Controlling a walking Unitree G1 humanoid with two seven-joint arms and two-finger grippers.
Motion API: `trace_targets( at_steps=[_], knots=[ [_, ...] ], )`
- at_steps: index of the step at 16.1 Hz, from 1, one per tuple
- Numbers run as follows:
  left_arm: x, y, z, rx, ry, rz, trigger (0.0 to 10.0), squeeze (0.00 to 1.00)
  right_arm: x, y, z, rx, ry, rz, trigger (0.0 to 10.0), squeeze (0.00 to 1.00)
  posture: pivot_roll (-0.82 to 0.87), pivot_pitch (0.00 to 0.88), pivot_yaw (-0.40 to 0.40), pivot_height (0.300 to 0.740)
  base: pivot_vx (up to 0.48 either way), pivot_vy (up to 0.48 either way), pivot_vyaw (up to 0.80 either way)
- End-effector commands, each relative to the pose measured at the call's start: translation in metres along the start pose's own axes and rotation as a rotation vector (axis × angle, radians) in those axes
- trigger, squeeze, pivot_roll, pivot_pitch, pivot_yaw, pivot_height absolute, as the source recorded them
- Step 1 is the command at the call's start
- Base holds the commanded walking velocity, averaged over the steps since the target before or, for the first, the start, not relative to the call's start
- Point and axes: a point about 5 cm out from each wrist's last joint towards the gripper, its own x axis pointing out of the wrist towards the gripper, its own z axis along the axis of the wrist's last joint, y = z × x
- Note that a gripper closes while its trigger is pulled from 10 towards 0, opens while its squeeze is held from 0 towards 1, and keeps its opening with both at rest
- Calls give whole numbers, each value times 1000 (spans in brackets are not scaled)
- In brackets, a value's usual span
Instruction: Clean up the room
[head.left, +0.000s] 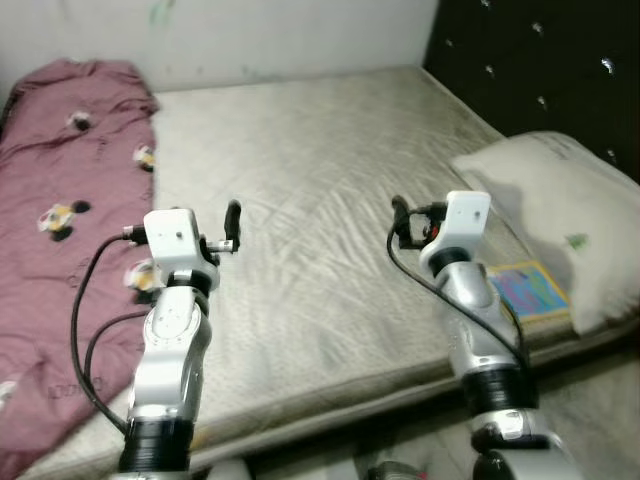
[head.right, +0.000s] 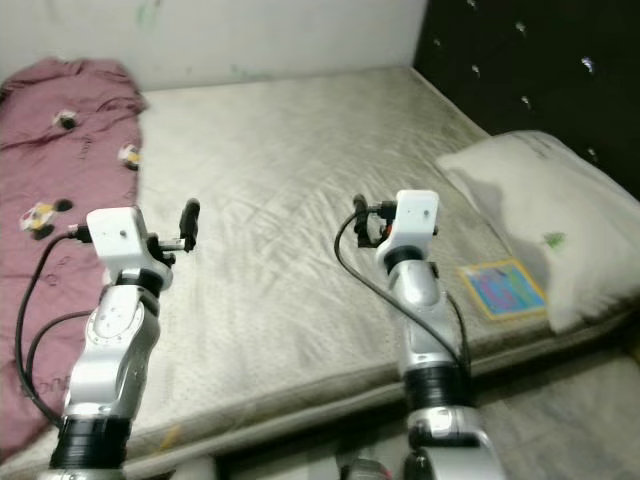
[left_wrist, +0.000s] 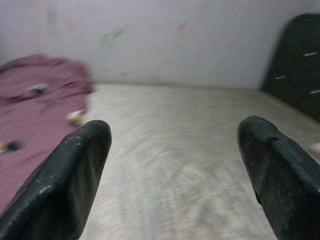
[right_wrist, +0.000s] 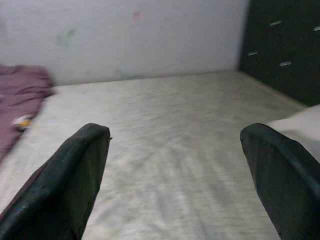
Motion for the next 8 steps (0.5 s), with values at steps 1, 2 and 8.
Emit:
trace_targets(
  at_steps=[1,2,8],
  knots=[
    [1,2,2,-4,-5,3,10000,0,2,4,5,-7,-18,19,10000,0,-44,0,-22,740,0,469,0],
    [1,2,2,-4,-5,2,10000,0,2,4,5,-8,-18,19,10000,0,-44,0,-22,740,0,469,0],
    [1,6,6,21,-33,54,10000,0,2,6,6,-24,-23,29,10000,0,-44,0,-25,740,0,392,0]
  ],
)
